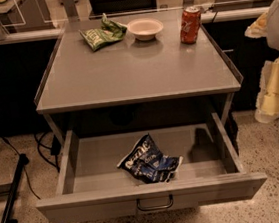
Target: Pick blue chip bag from top drawer and place on counter
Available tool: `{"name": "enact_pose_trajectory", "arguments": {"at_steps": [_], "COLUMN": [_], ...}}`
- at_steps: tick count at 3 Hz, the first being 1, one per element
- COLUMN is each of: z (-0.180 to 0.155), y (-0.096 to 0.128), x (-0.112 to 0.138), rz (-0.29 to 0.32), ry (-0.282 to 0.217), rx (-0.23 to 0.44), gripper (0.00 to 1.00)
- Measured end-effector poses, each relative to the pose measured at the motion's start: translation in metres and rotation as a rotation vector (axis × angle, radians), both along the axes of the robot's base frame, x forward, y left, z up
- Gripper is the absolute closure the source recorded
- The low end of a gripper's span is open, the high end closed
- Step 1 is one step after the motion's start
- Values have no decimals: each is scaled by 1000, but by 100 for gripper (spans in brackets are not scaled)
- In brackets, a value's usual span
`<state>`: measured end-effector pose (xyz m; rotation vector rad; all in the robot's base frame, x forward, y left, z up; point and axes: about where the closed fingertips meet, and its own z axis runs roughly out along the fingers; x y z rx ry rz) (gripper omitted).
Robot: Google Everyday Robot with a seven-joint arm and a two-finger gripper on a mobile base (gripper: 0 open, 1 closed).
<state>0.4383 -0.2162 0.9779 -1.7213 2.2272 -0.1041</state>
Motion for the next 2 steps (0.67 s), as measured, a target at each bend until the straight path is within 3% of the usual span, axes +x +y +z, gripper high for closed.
{"name": "enact_pose_trajectory", "arguments": {"at_steps": [1, 2], "z": [0, 0], "y": [0, 0], "x": [0, 0], "rz": [0, 0], "ry": [0, 0], "rx": [0, 0], "gripper": [0, 20]}}
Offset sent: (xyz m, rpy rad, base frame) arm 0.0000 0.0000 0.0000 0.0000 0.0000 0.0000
